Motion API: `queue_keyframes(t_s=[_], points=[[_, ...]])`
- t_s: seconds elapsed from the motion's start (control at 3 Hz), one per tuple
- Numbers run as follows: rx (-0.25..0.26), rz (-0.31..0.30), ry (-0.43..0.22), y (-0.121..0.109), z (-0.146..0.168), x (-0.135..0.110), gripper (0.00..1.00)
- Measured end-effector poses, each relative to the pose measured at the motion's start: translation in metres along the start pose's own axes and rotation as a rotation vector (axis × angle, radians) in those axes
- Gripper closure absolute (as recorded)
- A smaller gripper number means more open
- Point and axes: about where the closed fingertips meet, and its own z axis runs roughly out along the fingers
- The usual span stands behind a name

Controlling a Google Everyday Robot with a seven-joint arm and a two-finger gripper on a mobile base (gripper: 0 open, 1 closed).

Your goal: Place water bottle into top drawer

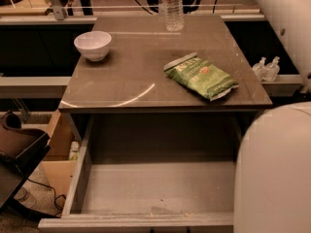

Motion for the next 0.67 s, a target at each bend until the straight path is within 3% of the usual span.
queue_keyframes(t_s=[0.33, 0.67], points=[[0.040, 0.012, 0.001, 0.019, -0.053, -0.027, 1.00], [0.085, 0.026, -0.002, 0.051, -0.110, -0.038, 1.00]])
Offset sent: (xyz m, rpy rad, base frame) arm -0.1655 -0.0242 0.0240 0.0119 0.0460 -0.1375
